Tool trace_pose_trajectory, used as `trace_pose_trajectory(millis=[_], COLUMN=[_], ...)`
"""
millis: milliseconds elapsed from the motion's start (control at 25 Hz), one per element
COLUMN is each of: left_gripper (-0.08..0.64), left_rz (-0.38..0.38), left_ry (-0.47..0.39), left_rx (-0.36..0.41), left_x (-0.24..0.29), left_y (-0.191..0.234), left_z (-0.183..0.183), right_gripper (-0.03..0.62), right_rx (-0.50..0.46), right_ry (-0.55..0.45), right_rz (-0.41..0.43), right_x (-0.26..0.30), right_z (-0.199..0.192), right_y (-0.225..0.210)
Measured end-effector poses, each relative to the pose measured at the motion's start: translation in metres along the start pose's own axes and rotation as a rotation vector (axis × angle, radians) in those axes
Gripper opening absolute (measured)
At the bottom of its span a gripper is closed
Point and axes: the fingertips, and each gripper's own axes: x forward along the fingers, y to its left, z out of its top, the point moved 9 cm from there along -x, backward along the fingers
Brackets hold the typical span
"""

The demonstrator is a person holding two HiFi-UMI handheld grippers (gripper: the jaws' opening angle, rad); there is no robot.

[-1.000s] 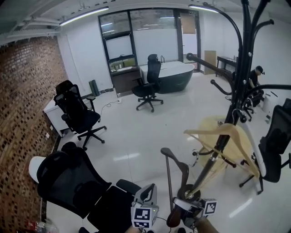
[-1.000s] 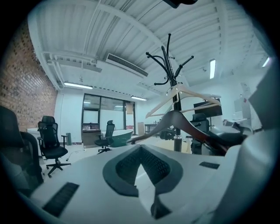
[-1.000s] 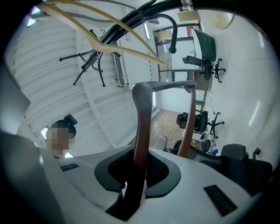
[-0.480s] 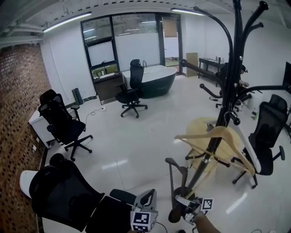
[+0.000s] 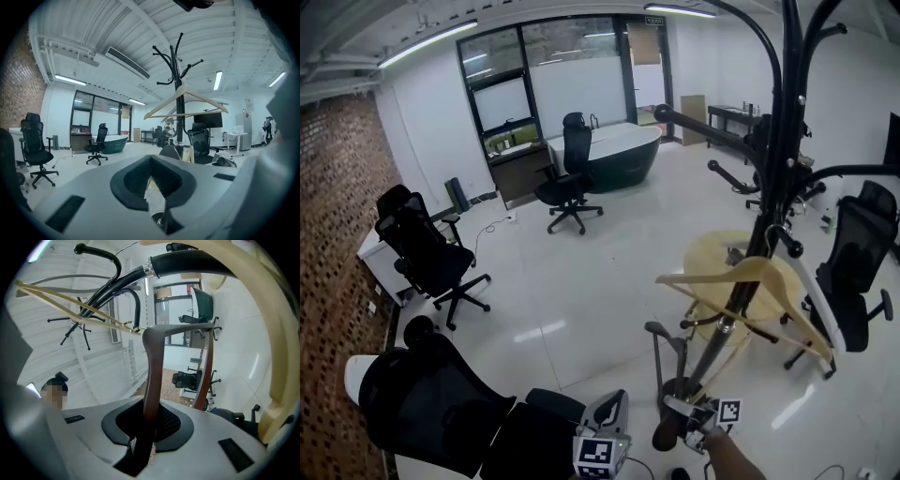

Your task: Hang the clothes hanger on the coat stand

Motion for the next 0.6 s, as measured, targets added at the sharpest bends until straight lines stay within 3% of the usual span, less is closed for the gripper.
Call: trace_pose_trajectory(millis=[600], left_gripper=[0.017], left_rz=[0.011], left_ry=[0.019], left_rx=[-0.019], left_x=[0.022], left_y=[0.001], left_z=[-0.003], right_gripper=[0.04], right_rx=[0.026], right_ry=[0.003], right_rz=[-0.104], right_x=[-0.021], right_z=[0.014], right_y=[-0.03])
